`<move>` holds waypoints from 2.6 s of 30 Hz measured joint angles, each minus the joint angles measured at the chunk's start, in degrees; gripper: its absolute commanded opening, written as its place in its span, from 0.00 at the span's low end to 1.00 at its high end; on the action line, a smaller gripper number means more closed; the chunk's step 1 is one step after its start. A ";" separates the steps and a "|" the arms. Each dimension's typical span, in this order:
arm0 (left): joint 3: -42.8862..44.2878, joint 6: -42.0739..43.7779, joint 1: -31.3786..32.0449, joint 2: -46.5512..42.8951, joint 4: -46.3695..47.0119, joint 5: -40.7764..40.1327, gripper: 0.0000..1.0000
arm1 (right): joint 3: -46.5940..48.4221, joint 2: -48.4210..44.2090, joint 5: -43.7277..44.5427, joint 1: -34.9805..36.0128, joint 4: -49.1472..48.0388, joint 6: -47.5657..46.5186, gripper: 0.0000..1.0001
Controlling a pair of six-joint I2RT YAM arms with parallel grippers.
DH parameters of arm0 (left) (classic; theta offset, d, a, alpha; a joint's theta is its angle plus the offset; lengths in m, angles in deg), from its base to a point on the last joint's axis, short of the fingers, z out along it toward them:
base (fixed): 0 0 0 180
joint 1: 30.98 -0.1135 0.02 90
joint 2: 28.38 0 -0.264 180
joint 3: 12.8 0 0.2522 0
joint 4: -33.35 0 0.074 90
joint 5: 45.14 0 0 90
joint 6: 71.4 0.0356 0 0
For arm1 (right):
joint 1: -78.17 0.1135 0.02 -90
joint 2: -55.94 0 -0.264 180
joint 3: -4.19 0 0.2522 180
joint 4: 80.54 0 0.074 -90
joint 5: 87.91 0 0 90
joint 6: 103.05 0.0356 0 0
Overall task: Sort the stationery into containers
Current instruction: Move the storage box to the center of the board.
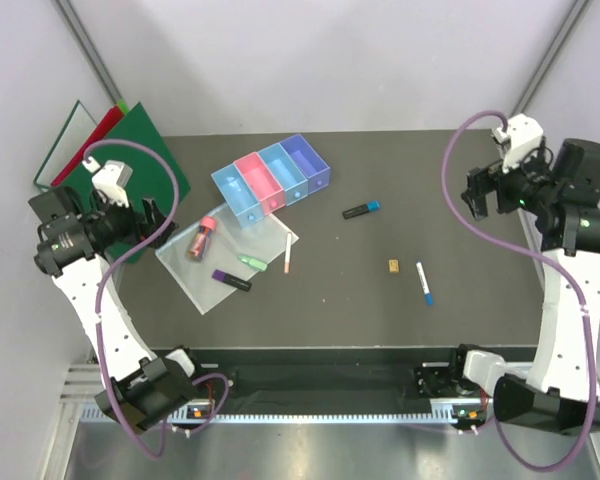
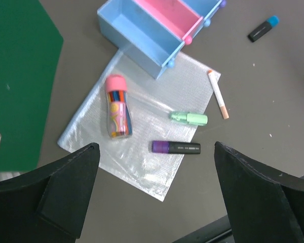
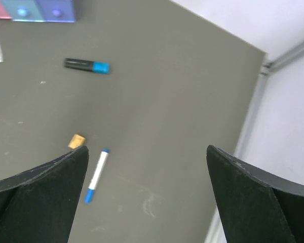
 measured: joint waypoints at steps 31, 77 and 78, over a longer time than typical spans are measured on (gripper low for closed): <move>-4.72 -19.30 34.34 20.55 26.16 -49.99 0.91 | 28.11 52.06 25.99 29.73 -22.08 15.63 0.82; 8.28 -25.77 41.79 47.36 35.65 -65.07 0.65 | 31.19 79.06 24.35 40.22 -52.22 17.11 0.66; 8.28 -25.75 41.79 47.36 35.67 -65.09 0.64 | 31.19 79.06 24.24 40.22 -52.11 17.27 0.64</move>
